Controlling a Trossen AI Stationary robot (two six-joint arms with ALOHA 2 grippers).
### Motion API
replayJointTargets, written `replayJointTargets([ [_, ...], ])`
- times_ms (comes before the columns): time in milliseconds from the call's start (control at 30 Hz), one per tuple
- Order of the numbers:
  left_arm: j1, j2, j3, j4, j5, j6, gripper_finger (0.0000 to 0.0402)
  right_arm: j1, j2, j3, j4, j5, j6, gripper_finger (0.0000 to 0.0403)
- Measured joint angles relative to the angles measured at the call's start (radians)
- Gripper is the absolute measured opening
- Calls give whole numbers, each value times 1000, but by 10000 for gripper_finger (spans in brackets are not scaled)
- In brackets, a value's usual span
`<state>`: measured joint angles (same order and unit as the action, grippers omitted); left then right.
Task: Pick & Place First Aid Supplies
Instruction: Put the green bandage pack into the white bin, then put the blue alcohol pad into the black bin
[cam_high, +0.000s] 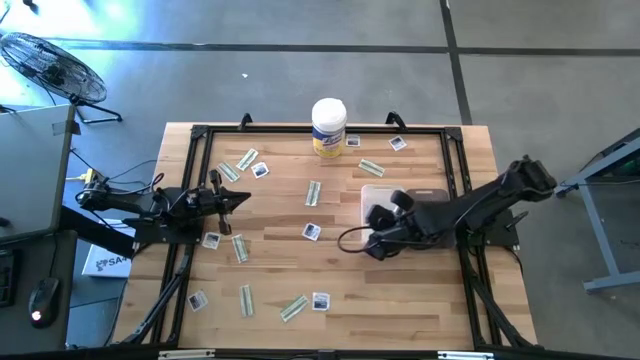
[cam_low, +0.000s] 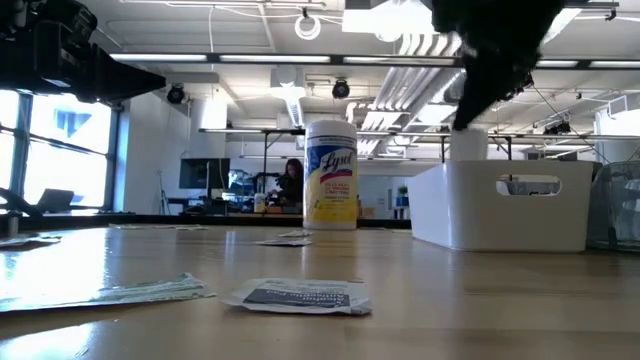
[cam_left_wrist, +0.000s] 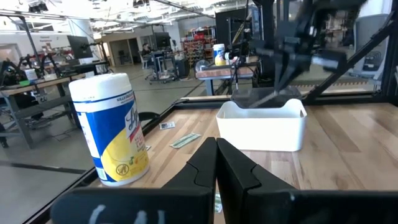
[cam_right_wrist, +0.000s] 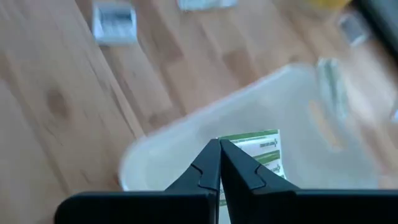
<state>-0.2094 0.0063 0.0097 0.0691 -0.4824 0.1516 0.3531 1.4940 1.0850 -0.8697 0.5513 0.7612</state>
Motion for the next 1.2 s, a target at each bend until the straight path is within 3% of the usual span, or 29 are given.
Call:
replayJointTargets([
  [167, 0, 0, 0, 0, 0, 0, 1, -24, 0, -141, 117, -113, 82, 15],
  [333, 0, 0, 0, 0, 0, 0, 1, -47, -1, -160, 108, -228, 103, 54],
  [600, 0, 0, 0, 0, 0, 0, 1, -22, -2, 25, 125, -137, 4, 93],
  [733, 0, 0, 0, 0, 0, 0, 1, 34, -2, 88, 352, -83, -85, 89],
  [900, 0, 0, 0, 0, 0, 0, 1, 122, 16, 48, 764, -43, -287, 88],
  [1200, 0, 0, 0, 0, 1, 0, 1, 202, 293, 74, 1041, -114, -318, 87],
])
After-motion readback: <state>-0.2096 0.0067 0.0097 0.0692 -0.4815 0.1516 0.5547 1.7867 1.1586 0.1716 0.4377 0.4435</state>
